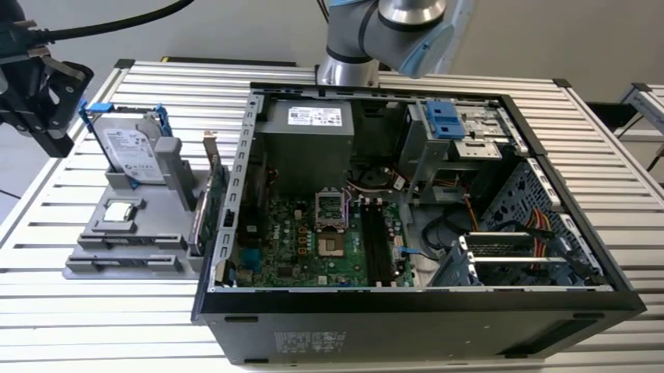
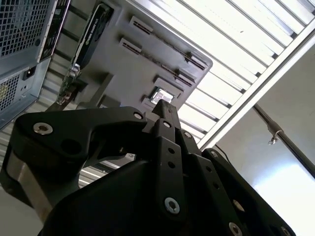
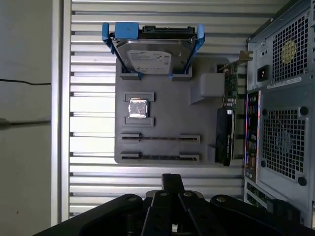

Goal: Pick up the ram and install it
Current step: 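Pick up the ram and move it above insertion slot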

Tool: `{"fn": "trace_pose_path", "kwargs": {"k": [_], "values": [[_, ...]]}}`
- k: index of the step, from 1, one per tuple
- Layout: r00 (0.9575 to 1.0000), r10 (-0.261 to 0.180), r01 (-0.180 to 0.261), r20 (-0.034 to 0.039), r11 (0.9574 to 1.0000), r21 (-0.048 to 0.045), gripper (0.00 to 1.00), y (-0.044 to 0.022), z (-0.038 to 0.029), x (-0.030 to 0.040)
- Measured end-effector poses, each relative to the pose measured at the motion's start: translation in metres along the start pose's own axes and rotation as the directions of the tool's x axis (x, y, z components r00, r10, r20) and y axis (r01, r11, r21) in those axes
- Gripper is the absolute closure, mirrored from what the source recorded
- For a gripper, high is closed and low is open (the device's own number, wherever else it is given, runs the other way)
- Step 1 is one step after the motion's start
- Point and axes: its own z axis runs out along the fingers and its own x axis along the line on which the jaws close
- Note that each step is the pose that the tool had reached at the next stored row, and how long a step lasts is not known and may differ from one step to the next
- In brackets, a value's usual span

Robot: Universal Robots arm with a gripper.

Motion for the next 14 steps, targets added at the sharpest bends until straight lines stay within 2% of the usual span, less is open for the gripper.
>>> {"fn": "trace_pose_path", "kwargs": {"k": [8,14], "values": [[1.0,-0.002,0.002,0.0,1.0,0.0,1.0,-0.0001,0.0,0.0],[0.9997,-0.024,0.024,-0.0012,0.9997,-0.0001,1.0,-0.0001,0.0,0.0001]]}}
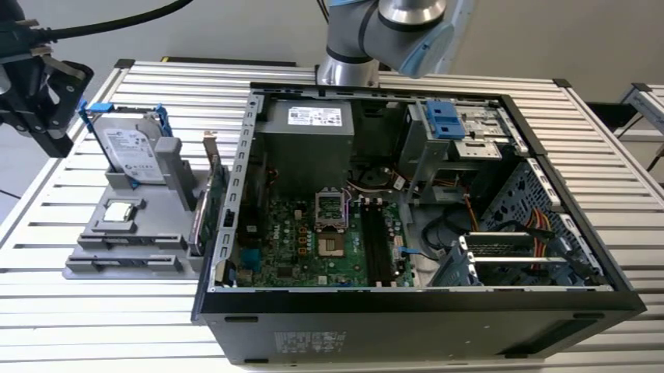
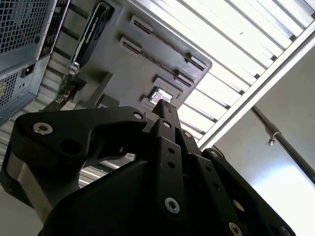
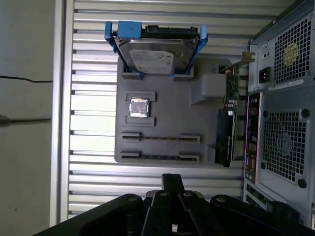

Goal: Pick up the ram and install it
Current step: 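Pick up the ram and move it above insertion slot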

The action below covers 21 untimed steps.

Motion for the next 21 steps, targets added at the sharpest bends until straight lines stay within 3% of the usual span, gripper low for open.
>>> {"fn": "trace_pose_path", "kwargs": {"k": [7,21], "values": [[1.0,-0.005,0.005,-0.0002,1.0,-0.0001,1.0,0.0,0.0001,0.0],[0.9975,-0.071,0.071,-0.0033,0.9975,-0.0005,1.0,0.0,0.0001,0.0006]]}}
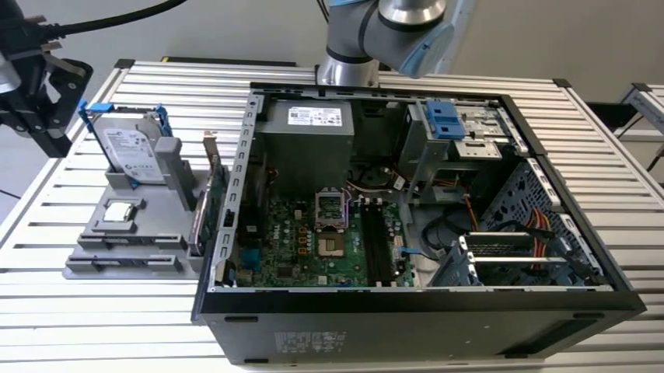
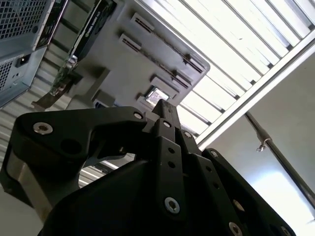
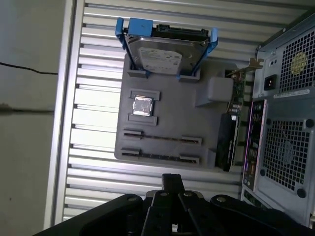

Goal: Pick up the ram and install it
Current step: 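Pick up the ram and move it above insertion slot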

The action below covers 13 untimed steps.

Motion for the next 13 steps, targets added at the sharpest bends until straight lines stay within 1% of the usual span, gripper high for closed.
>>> {"fn": "trace_pose_path", "kwargs": {"k": [13], "values": [[0.9986,-0.052,0.052,-0.0027,0.9986,-0.0002,1.0,0.0,-0.0001,-0.0001]]}}
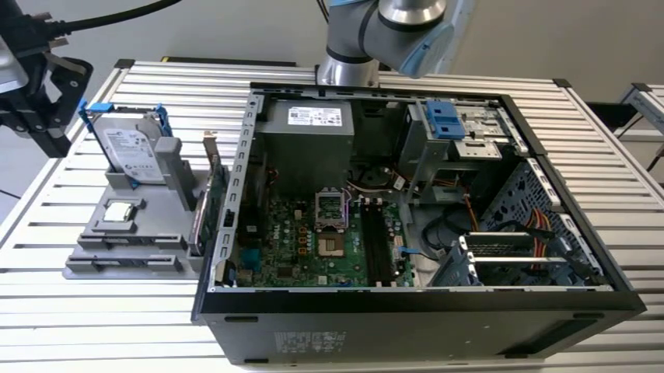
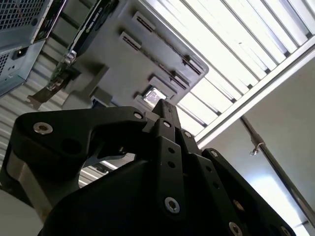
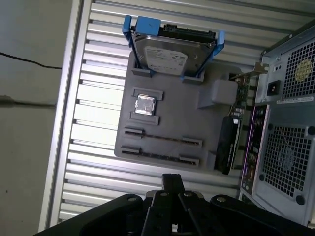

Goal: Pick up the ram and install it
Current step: 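Pick up the ram and move it above insertion slot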

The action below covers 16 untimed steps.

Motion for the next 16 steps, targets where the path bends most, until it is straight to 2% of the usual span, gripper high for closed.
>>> {"fn": "trace_pose_path", "kwargs": {"k": [16], "values": [[0.9973,-0.073,0.073,-0.0035,0.9973,-0.0005,1.0,0.0,0.0001,0.0]]}}
